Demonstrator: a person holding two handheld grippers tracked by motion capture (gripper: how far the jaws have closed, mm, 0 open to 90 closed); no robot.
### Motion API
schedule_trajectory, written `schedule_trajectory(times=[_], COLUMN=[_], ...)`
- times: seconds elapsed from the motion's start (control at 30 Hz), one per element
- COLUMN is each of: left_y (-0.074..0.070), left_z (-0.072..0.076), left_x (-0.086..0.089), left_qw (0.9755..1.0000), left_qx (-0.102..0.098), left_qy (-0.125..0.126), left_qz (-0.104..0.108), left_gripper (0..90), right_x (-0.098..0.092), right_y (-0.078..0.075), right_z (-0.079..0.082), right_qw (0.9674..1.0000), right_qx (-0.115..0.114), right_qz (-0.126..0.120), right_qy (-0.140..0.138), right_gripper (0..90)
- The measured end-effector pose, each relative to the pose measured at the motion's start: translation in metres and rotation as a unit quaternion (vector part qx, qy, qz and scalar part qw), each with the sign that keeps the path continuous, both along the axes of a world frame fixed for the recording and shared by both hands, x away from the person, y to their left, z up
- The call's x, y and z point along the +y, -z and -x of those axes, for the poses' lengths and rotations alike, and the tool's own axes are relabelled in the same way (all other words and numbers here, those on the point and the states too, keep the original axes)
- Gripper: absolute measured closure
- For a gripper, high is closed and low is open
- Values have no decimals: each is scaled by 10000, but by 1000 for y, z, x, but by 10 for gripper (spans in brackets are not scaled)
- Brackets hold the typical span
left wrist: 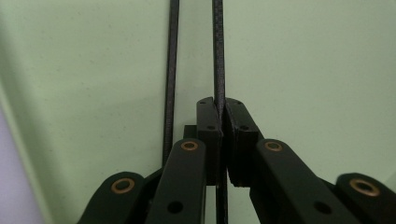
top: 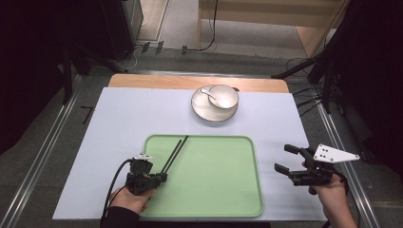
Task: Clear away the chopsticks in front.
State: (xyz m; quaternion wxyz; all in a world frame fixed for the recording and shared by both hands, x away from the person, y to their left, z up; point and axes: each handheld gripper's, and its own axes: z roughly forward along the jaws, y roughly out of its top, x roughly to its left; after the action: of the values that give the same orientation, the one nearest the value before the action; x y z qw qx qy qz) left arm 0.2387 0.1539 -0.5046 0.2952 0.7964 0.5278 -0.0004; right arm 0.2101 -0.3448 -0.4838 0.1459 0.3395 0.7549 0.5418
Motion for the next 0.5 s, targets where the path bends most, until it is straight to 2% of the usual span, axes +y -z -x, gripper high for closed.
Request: schedule_trajectory(times=[0.03,0.07,0.17,0.3,0.5], left_y=[2,2,2,-1,-2], left_z=[0,0,-2,-4,-6], left_x=[0,1,5,11,19], left_qw=[10000,9999,9997,9992,9986], left_qx=[51,35,36,4,54], left_qy=[-9,-105,-230,-396,-514], left_qz=[-12,47,17,-111,-121], left_gripper=[855,855,855,838,819], right_x=[0,0,0,-1,0], right_y=[0,0,0,0,0], right_z=[0,0,0,1,1], right_qw=[10000,10000,10000,10000,10000], right_qx=[-1,-2,6,-7,-4], right_qz=[3,-2,-6,-18,-8], right_qy=[0,-5,4,28,-4], right_gripper=[169,169,169,169,169])
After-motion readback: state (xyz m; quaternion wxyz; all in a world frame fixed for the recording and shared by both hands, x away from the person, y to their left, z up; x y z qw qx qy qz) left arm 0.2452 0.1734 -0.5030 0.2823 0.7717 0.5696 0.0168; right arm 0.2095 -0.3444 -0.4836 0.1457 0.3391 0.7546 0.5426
